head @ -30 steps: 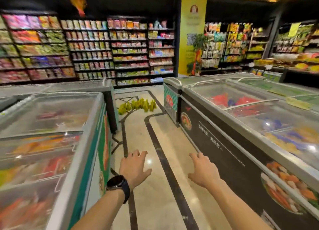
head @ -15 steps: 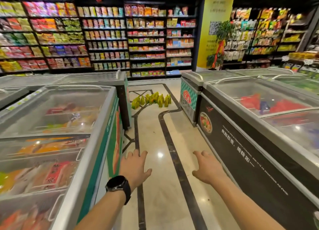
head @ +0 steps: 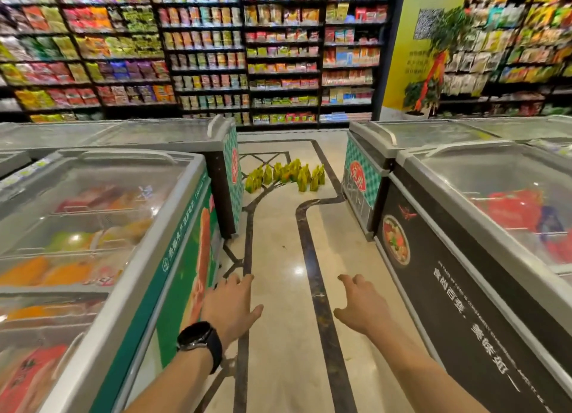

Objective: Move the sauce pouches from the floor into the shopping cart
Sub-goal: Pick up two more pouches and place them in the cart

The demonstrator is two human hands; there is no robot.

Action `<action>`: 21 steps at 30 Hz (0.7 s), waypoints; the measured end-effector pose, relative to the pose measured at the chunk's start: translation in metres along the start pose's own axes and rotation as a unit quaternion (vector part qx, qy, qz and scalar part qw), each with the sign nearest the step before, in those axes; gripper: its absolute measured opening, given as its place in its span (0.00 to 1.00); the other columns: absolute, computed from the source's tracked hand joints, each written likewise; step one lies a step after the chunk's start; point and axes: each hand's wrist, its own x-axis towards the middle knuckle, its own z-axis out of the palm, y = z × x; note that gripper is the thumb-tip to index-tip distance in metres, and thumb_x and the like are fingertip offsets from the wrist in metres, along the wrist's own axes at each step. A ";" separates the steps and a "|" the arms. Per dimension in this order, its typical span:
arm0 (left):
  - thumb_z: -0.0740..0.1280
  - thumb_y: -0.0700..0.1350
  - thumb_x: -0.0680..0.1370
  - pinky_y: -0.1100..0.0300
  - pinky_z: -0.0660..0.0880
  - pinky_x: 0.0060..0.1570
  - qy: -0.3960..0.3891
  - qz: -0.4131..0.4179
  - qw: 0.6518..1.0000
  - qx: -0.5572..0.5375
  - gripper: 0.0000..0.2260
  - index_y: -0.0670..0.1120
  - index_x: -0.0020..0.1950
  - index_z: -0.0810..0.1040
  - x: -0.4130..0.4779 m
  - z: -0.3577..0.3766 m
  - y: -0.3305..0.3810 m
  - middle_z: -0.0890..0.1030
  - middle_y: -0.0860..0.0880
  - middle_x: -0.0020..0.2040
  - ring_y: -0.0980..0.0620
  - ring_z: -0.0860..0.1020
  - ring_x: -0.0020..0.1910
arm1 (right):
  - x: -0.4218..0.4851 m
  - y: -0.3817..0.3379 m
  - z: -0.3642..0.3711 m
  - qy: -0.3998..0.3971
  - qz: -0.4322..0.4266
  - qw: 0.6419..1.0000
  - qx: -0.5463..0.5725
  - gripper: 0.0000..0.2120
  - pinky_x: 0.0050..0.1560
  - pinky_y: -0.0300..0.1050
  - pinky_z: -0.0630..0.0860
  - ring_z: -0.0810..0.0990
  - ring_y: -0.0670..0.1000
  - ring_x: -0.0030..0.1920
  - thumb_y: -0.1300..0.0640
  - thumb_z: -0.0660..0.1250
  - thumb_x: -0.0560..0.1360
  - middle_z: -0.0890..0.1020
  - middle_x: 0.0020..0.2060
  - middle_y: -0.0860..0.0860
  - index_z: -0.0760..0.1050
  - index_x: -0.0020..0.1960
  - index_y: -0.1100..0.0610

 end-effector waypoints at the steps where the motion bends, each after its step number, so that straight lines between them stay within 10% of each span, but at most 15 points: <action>1: 0.60 0.65 0.78 0.50 0.76 0.60 -0.003 -0.005 1.000 -0.001 0.30 0.53 0.76 0.62 0.020 0.000 -0.004 0.74 0.48 0.65 0.46 0.74 0.64 | 0.022 -0.003 -0.003 0.001 -0.004 1.000 0.000 0.33 0.58 0.52 0.76 0.71 0.55 0.64 0.44 0.68 0.71 0.70 0.64 0.52 0.60 0.72 0.49; 21: 0.60 0.64 0.79 0.49 0.74 0.59 -0.047 0.063 0.997 -0.012 0.29 0.53 0.76 0.60 0.499 0.001 -0.067 0.72 0.46 0.67 0.44 0.72 0.66 | 0.464 -0.056 -0.052 0.017 0.065 0.997 0.045 0.34 0.57 0.51 0.77 0.72 0.55 0.64 0.44 0.69 0.71 0.70 0.65 0.52 0.61 0.73 0.49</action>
